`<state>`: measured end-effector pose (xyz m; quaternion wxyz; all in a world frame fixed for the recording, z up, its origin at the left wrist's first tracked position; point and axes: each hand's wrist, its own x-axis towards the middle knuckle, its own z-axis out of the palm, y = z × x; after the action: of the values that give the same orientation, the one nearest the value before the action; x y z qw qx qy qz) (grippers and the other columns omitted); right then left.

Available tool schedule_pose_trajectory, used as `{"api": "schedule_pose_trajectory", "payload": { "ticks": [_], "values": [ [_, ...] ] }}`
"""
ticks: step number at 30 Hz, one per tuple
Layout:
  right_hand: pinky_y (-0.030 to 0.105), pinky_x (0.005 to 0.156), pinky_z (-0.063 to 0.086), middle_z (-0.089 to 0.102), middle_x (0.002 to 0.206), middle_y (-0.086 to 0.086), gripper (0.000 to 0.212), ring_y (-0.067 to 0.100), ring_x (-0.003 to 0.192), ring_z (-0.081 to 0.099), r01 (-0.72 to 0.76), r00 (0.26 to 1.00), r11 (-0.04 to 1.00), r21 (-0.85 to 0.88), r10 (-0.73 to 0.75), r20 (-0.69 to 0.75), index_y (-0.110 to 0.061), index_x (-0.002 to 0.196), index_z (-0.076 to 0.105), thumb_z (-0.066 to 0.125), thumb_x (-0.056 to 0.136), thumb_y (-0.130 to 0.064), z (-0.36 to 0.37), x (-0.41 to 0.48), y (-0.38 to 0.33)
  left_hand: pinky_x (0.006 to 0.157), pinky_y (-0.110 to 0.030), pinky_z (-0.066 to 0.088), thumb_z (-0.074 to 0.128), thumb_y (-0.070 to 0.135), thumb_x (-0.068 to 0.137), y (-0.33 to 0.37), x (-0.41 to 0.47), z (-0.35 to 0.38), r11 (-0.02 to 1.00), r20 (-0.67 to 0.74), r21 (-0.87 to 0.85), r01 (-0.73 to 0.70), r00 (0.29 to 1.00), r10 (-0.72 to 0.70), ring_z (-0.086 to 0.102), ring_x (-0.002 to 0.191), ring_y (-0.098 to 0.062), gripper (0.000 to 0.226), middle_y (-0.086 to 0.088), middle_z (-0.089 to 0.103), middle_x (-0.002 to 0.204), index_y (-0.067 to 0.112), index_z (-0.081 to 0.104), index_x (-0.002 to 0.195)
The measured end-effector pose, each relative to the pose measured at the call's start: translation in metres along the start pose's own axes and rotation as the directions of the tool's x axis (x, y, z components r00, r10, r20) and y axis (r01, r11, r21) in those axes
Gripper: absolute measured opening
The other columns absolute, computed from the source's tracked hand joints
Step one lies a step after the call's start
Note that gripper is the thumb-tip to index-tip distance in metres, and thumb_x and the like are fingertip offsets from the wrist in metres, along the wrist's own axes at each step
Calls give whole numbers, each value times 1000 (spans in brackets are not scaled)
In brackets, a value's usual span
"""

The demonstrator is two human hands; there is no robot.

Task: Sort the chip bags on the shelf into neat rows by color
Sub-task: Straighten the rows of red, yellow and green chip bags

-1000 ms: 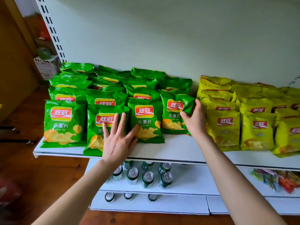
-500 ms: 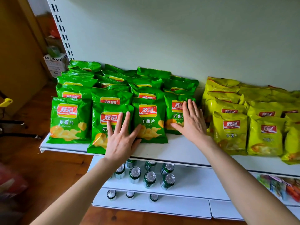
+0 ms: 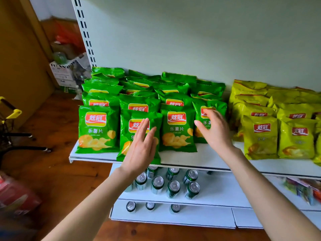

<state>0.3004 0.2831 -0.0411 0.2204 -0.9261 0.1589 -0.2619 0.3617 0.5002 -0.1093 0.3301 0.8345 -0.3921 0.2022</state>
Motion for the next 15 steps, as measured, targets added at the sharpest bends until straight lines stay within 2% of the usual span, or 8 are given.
{"api": "schedule_pose_trajectory", "payload": {
  "ticks": [1, 3, 5, 8, 11, 15],
  "values": [
    [36, 88, 46, 60, 116, 15, 41, 23, 100, 58, -5, 1000, 997, 79, 2, 27, 0, 120, 55, 64, 85, -20, 6, -5, -17, 93, -61, 40, 39, 15, 92, -4, -1, -6, 1000, -1, -11, -19, 1000, 19, 46, 121, -52, 39, -37, 45, 131, -9, 55, 119],
    [35, 81, 52, 65, 100, 11, 36, 15, 83, 58, -50, 990, 982, 185, 24, 139, -1, 116, 58, 63, 86, -22, 22, -17, -46, 95, -59, 39, 39, 13, 92, -18, -4, -19, 998, -5, 6, -60, 998, 60, 47, 121, -49, 35, -34, 48, 130, -1, 49, 122],
    [37, 79, 53, 65, 91, 8, 42, 16, 78, 60, -117, 973, 969, 218, 68, 222, -3, 116, 57, 64, 85, -29, 38, -27, -69, 98, -60, 34, 39, 15, 91, -36, -7, -34, 995, -8, 78, -60, 998, 60, 45, 124, -47, 36, -33, 48, 131, 3, 47, 124],
    [42, 74, 53, 62, 84, 4, 54, 23, 78, 63, -190, 946, 966, 174, 132, 297, -4, 120, 52, 66, 81, -39, 60, -40, -93, 96, -68, 30, 42, 19, 88, -61, -11, -56, 966, 29, 258, -9, 1000, 2, 42, 126, -48, 42, -31, 49, 132, -1, 56, 122],
    [41, 79, 52, 63, 97, 11, 56, 26, 86, 61, -257, 921, 954, 154, 193, 339, -3, 126, 48, 68, 82, -31, 75, -47, -104, 97, -67, 20, 51, 22, 85, -80, -12, -67, 928, 97, 373, 18, 994, -59, 38, 129, -48, 48, -30, 46, 136, -3, 55, 127],
    [37, 88, 48, 58, 113, 18, 52, 23, 98, 56, -377, 917, 884, 275, 316, 241, -4, 129, 47, 67, 82, -17, 48, -38, -79, 95, -70, 29, 42, 35, 88, -92, -10, -68, 926, 182, 377, 30, 978, -105, 38, 130, -47, 56, -29, 44, 138, -3, 54, 128]
  ]
}}
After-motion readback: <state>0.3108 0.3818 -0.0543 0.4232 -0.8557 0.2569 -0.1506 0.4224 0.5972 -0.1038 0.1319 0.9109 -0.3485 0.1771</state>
